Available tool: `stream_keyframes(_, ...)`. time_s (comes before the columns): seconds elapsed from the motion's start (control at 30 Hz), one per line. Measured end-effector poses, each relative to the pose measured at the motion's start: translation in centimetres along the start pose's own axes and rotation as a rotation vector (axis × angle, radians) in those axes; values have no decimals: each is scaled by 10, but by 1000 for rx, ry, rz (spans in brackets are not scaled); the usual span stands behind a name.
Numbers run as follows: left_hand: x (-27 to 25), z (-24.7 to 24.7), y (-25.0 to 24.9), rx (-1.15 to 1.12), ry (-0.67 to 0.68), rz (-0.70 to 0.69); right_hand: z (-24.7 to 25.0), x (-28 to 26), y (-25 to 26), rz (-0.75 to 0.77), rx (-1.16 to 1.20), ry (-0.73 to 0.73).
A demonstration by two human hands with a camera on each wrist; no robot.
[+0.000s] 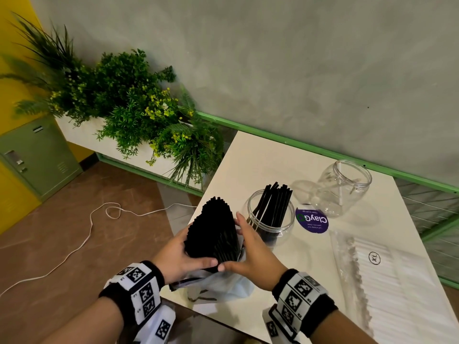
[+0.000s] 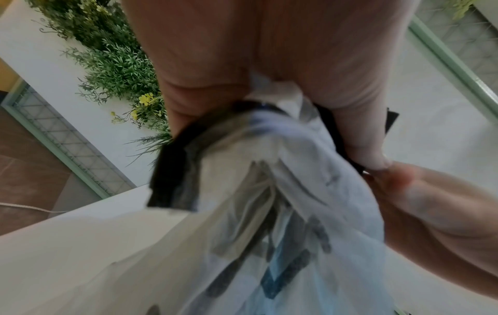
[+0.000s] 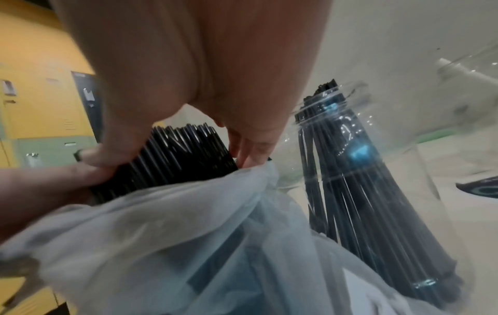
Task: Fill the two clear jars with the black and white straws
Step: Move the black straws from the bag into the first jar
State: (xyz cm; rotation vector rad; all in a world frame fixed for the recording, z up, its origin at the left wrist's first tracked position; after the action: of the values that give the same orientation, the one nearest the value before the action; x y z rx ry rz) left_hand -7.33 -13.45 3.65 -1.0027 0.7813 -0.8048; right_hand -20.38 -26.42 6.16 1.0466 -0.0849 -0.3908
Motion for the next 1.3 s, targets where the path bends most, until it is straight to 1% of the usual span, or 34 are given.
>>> stream_keyframes(0.13, 1, 0, 5, -17, 13, 39, 1, 11, -1, 28, -43, -114)
stream_keyframes(0.27, 1, 3, 7, 25, 2, 48, -2, 17, -3, 73, -97, -150)
stream_keyframes(0.33, 0, 3, 6, 24, 1, 51, -2, 16, -4, 85, -55, -168)
stream_keyframes(0.47, -2, 4, 5, 19, 13, 61, 1, 10, -11, 80, 149, -235)
stream_keyframes(0.53, -1, 5, 6, 50, 5, 66, 2, 6, -12, 89, 209, -252)
stream_keyframes(0.6, -1, 5, 6, 68, 6, 67, 4, 3, -9, 112, 223, -279)
stream_keyframes(0.77, 0, 3, 6, 55, 18, 78, 11, 4, -1, 169, 181, -408)
stream_keyframes(0.87, 0, 2, 5, 53, 22, 74, 9, 5, 4, 210, 188, -443)
stream_keyframes(0.97, 1, 1, 4, 50, 18, 74, 15, 4, 17, 317, 189, -482)
stream_keyframes(1.03, 1, 1, 3, 53, 15, 70, 19, 2, 30, 394, 183, -481)
stream_keyframes(1.17, -2, 2, -6, 84, 28, 39, 38, 1, 58, 440, 274, -493)
stream_keyframes(1.3, -1, 4, -8, 144, 38, 42, 68, 4, 85, 456, 402, -488)
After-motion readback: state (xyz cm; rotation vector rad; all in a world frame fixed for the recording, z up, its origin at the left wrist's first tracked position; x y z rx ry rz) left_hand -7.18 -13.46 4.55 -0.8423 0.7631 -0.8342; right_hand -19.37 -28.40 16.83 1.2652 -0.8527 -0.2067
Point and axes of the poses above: each hand's wrist, its own x-axis towards the middle knuckle, its own z-axis out of the back of the hand, y = z × x, the point moved 5 cm from there along x, towards the middle knuckle, and after that the axes turned 10 degrees about x, right-handed, at the moved point
